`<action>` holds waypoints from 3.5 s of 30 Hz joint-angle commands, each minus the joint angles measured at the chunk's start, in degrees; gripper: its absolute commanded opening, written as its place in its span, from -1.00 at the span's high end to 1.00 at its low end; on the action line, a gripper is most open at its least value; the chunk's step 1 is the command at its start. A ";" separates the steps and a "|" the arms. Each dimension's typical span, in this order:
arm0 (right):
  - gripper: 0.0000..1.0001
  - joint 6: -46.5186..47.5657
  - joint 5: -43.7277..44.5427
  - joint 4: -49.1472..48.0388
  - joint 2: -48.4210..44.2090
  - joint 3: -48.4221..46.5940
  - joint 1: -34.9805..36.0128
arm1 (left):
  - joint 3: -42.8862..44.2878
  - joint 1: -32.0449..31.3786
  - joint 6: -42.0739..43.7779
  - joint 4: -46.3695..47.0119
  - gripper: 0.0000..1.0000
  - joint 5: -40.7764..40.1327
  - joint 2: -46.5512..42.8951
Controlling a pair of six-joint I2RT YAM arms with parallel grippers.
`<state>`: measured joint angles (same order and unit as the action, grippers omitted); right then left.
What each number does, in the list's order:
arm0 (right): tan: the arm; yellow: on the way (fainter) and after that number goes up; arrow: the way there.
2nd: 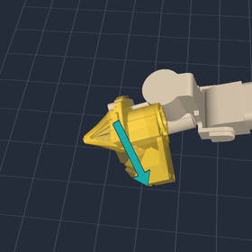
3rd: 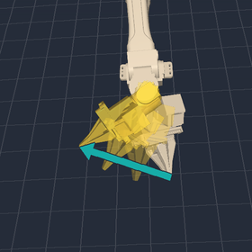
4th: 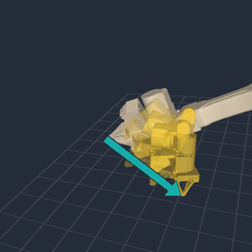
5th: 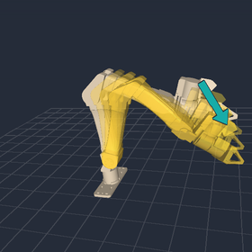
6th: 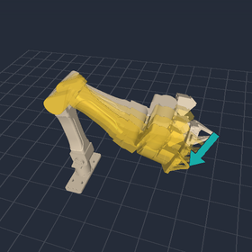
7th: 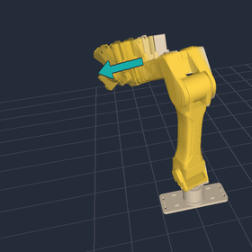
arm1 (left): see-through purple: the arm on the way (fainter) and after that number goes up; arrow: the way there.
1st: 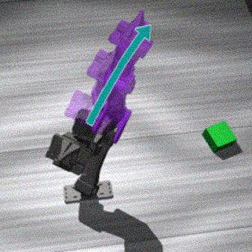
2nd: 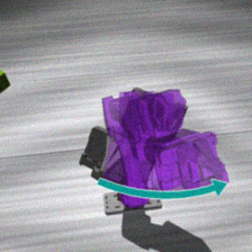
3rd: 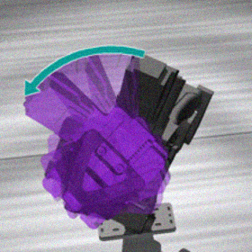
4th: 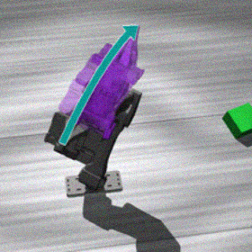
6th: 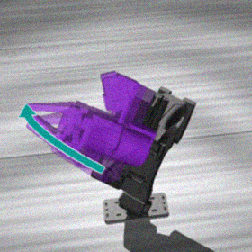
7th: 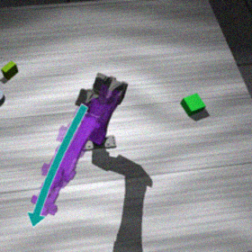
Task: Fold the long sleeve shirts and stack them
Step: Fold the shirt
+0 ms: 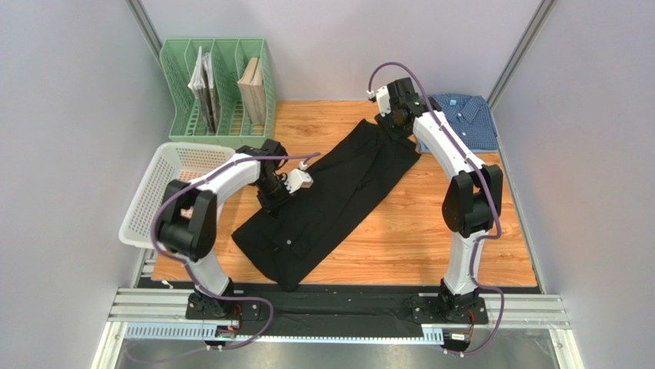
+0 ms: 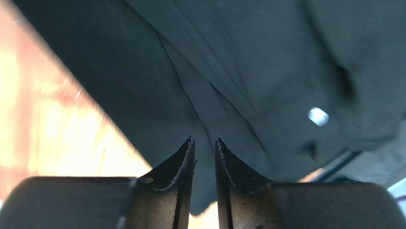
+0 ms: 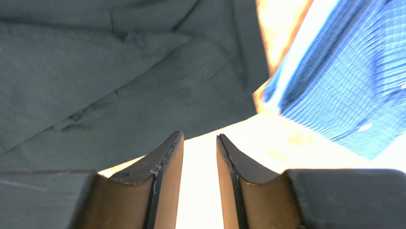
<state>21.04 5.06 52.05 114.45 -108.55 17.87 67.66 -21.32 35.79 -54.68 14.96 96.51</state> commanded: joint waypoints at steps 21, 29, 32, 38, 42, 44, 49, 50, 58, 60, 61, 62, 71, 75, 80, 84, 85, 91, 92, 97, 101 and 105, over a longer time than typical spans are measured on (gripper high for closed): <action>0.54 -4.78 0.99 3.41 20.27 -7.45 -1.96 | 1.78 -16.57 -14.43 -5.88 0.70 10.32 1.15; 0.54 2.94 7.59 -2.12 31.43 -17.99 2.60 | -1.03 -0.33 -21.27 -0.01 0.53 21.59 -13.52; 0.54 7.25 10.75 -4.67 38.44 -28.70 5.23 | -2.44 2.51 -22.52 2.63 0.50 23.72 -15.73; 0.55 10.70 16.29 -19.95 37.02 -32.61 7.27 | -8.76 2.25 -22.61 13.78 0.21 22.23 -20.92; 0.44 2.71 5.42 -19.71 19.62 -19.54 4.11 | -9.30 -0.12 -15.86 14.95 0.18 15.81 -22.59; 0.39 0.41 -0.02 -18.39 12.49 -10.08 3.49 | -9.47 -1.79 -12.08 15.04 0.17 13.79 -22.59; 0.40 -4.33 -9.35 -11.64 0.69 2.54 3.49 | -8.68 -7.31 -6.79 15.47 0.21 9.39 -16.55; 0.41 -6.60 -12.15 -10.75 0.33 3.86 3.49 | -8.42 -7.94 -6.44 16.08 0.22 7.91 -15.66; 0.46 -13.21 -24.74 -6.18 4.72 11.78 3.58 | -5.61 -10.32 -11.17 17.76 0.38 8.85 -4.77; 0.47 -13.65 -25.27 -6.17 7.00 11.61 3.67 | -5.00 -11.02 -11.88 17.59 0.43 9.03 -1.44; 0.47 -13.83 -25.27 -6.09 7.71 11.35 3.67 | -4.04 -11.28 -11.80 16.54 0.44 9.29 -0.19; 0.46 -13.92 -25.80 -6.09 9.37 10.82 3.58 | -3.50 -11.63 -11.54 15.92 0.45 9.30 1.12; 0.46 -14.71 -21.86 -3.10 21.24 -0.86 1.38 | 3.79 -13.04 -15.83 12.84 0.59 11.84 13.35; 0.45 -15.15 -22.37 -0.03 24.32 -8.94 0.06 | 6.87 -12.96 -17.16 13.37 0.60 11.94 15.29; 0.23 -14.89 -27.55 1.39 11.17 -6.33 -0.46 | 7.58 -10.50 -15.32 12.66 0.35 12.72 4.68; -0.19 -9.11 -29.49 0.08 -4.30 -2.64 -0.46 | 6.09 -9.18 -8.47 11.34 -0.11 14.22 -15.58; -0.25 -7.95 -29.23 -1.33 -8.33 -1.24 -0.38 | 5.04 -9.18 -6.54 11.69 -0.37 13.87 -19.04; -0.75 4.86 -34.30 -16.63 -33.13 19.67 0.06 | -2.17 -9.44 -3.53 15.64 -0.98 20.01 -36.29; -0.81 8.11 -36.24 -16.98 -37.16 23.61 0.06 | -2.88 -9.79 0.55 13.56 -0.98 21.06 -37.78; -0.94 34.10 -40.84 -3.37 -45.27 36.70 1.82 | -15.07 -13.39 12.54 10.10 -0.98 23.46 -40.42; -1.00 48.18 -42.49 -8.17 -58.35 60.08 1.73 | -30.81 -18.81 18.51 23.35 -0.98 17.57 -49.38; -1.00 56.64 -44.79 -14.17 -67.60 79.42 4.62 | -40.04 -26.48 20.45 29.79 -0.98 7.91 -51.07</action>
<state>60.69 -34.81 40.99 56.18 -39.20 19.73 31.29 -42.24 49.12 -36.07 29.45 48.62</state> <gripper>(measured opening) 0.998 0.990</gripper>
